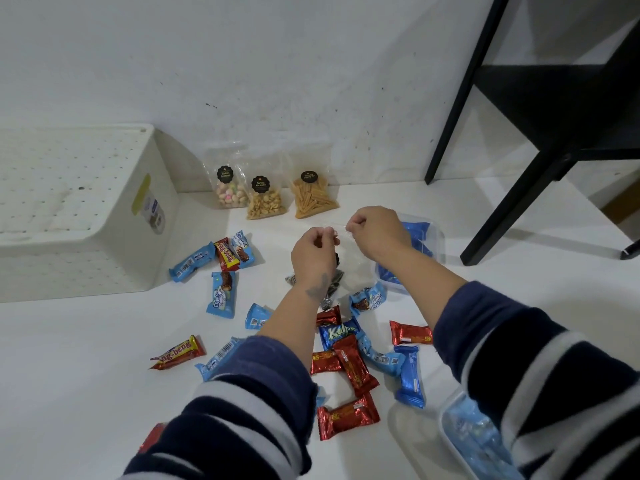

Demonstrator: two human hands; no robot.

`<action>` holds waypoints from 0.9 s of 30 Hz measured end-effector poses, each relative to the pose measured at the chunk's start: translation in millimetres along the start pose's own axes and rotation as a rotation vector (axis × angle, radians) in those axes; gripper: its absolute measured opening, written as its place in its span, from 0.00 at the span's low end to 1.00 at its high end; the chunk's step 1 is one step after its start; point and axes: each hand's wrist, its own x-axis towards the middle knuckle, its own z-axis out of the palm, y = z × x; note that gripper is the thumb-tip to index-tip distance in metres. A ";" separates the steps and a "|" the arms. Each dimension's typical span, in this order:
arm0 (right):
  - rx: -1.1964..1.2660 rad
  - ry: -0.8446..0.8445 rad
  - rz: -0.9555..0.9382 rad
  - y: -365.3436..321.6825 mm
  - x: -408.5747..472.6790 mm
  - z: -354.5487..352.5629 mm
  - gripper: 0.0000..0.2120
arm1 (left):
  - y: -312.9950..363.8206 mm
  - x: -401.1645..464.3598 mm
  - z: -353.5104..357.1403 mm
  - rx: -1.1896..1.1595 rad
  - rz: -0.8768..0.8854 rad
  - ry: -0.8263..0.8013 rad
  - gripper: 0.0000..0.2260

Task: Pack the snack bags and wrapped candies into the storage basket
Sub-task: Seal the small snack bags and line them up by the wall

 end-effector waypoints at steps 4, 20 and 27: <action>0.060 -0.030 -0.104 0.7 11.3 -3.8 0.09 | -27.3 -0.1 -5.8 0.178 0.145 0.010 0.07; 0.489 -0.134 0.108 19.9 -7.2 55.4 0.27 | -55.4 5.8 0.0 0.417 0.056 -0.021 0.20; 0.434 0.004 0.005 14.8 82.5 13.4 0.26 | -1.5 70.1 39.4 0.304 0.166 -0.121 0.25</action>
